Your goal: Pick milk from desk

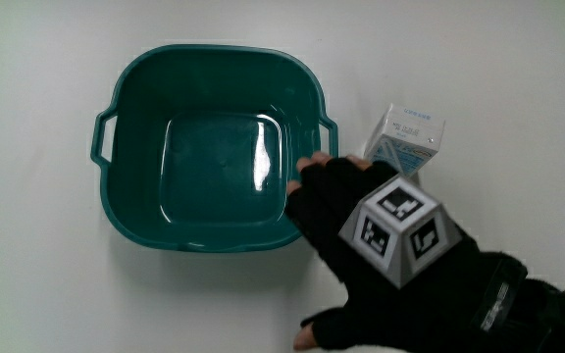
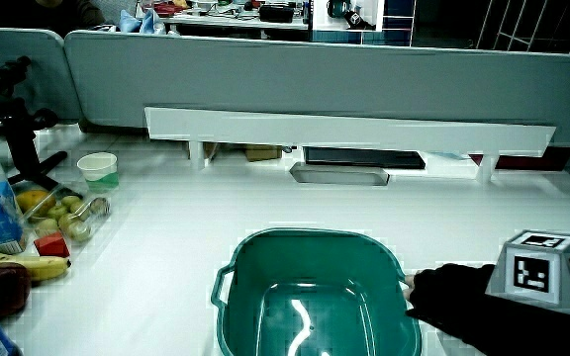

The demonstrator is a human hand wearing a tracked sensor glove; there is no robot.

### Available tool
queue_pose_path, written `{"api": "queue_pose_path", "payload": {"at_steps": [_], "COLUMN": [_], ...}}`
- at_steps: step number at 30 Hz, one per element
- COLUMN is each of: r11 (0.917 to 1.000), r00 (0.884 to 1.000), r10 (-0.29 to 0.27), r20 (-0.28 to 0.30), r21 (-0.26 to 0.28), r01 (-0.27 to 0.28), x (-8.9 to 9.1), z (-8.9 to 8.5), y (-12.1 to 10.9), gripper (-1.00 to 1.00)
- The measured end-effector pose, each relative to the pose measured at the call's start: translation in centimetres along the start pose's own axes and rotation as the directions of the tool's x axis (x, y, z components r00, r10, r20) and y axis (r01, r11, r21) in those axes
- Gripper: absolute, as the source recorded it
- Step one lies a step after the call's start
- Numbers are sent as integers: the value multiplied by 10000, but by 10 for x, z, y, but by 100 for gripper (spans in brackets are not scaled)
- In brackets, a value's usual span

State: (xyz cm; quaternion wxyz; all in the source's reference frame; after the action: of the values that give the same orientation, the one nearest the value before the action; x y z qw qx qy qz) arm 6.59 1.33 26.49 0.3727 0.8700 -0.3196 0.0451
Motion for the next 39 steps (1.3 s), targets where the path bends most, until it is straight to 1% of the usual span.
{"api": "queue_pose_path", "payload": {"at_steps": [1,2,3,4,5,6,7,8,9,10,11,12,13,15,16,17,19,20,21,22,24,25,27,28,29,30,31,32,33,34,35,36,37,38,39], "r11": [9999,9991,9991,9990,9971,9975,9969,9970,9945,9918,9928,9882,9905,9861,9835,9829,9807,9756,9770,9735,9734,9694,9651,9662,9632,9614,9618,9560,9564,9530,9544,9484,9490,9439,9441], "r00": [9996,9992,9993,9982,9976,9974,9968,9957,9951,9933,9938,9901,9899,9871,9846,9812,9798,9748,9734,9713,9672,9619,9581,9553,9516,9472,9424,9386,9355,9310,9292,9241,9209,9166,9156], "r10": [-139,-382,-384,-447,-687,-631,-683,-677,-896,-1079,-1001,-1318,-1198,-1466,-1611,-1686,-1782,-2031,-1991,-2129,-2178,-2353,-2487,-2452,-2539,-2615,-2614,-2823,-2801,-2925,-2896,-3078,-3076,-3224,-3230], "r20": [-239,-146,-3,-406,-10,-336,-418,-630,-413,-413,-485,-493,-760,-643,-673,-937,-909,-926,-1135,-1056,-1306,-1391,-1423,-1653,-1733,-1857,-2086,-1986,-2155,-2185,-2296,-2264,-2394,-2363,-2396], "r21": [-21,184,152,40,339,292,356,322,512,648,613,721,586,696,718,592,649,652,543,625,429,372,468,399,441,368,256,239,214,137,44,51,-64,-68,-145], "r01": [139,385,384,449,687,641,698,698,916,1105,1030,1351,1243,1510,1658,1745,1844,2095,2062,2202,2250,2426,2575,2549,2650,2726,2724,2925,2913,3026,2985,3172,3154,3302,3292], "x": [6,10,13,18,20,24,28,32,35,40,43,49,51,60,65,69,76,82,85,90,98,104,112,116,121,126,131,136,138,143,145,149,151,155,157], "z": [-2,0,3,2,6,8,10,11,14,15,17,17,19,19,19,18,20,18,19,18,19,17,16,16,16,14,14,12,13,11,12,11,10,9,9], "y": [2,3,3,4,3,4,4,5,5,6,6,8,8,11,13,14,16,19,20,22,24,27,29,30,31,33,33,35,35,37,37,38,39,41,42], "gripper": [0,0,0,0,0,0,0,0,0,0,0,0,0,0,0,0,0,0,0,0,0,0,0,0,0,0,0,0,0,0,0,0,0,0,0]}}
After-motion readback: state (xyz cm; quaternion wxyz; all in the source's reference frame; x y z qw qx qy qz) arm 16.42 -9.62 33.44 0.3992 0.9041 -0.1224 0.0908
